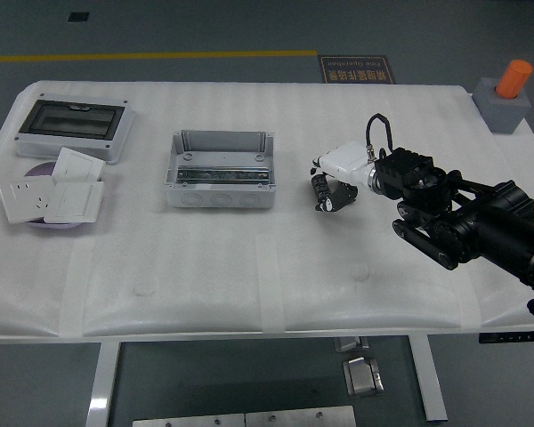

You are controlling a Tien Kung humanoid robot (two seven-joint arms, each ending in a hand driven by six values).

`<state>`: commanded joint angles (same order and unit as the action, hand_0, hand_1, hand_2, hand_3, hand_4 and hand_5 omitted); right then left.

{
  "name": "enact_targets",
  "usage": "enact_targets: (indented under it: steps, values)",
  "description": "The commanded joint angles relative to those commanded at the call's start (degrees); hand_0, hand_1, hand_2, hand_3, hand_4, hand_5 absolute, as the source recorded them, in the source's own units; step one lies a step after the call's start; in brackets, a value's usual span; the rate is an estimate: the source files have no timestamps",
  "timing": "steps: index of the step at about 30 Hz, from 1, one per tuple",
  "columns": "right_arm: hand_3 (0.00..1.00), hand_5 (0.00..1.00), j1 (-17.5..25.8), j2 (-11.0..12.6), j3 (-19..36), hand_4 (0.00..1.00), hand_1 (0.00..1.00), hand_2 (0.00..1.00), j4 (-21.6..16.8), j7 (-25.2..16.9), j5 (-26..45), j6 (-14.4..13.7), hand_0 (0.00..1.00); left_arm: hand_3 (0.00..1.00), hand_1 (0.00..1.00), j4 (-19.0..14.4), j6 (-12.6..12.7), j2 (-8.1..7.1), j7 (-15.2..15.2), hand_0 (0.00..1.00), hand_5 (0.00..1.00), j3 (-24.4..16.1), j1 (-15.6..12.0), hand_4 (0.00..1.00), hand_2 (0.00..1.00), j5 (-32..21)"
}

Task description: Pick up the battery,place it into the box

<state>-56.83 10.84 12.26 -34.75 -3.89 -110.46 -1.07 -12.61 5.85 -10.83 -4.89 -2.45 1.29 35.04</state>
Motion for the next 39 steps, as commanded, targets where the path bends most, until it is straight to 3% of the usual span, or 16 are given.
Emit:
enact_targets:
  steps: [8,9,31,39]
  values:
    - [0.785,0.474,0.33,-0.12,0.38,0.774,0.639,0.727,0.18,-0.38,-0.55,-0.06,0.430,0.623,0.623,-0.04,-0.09,0.07,0.00,0.599,0.407,-0.27,0.29,0.589,0.459,0.69]
    - [0.776,0.447,0.37,-0.14,0.43,0.718,0.639,0.721,0.21,-0.43,-0.63,-0.07,0.429,0.622,0.623,-0.05,-0.09,0.07,0.01,0.599,0.410,-0.29,0.34,0.591,0.458,0.75]
    - [0.743,0.413,1.27,-0.66,2.11,0.678,0.632,0.712,0.58,-1.28,-2.93,1.18,0.425,0.619,0.621,-0.10,0.03,-0.13,0.40,0.599,0.424,-0.01,0.51,0.588,0.456,0.72]
    - [0.727,0.407,0.66,-0.14,1.00,0.646,0.631,0.709,-0.74,-1.10,-1.11,-0.37,0.424,0.617,0.623,-0.17,0.33,-0.04,0.79,0.599,0.430,0.41,0.44,0.589,0.454,0.45]
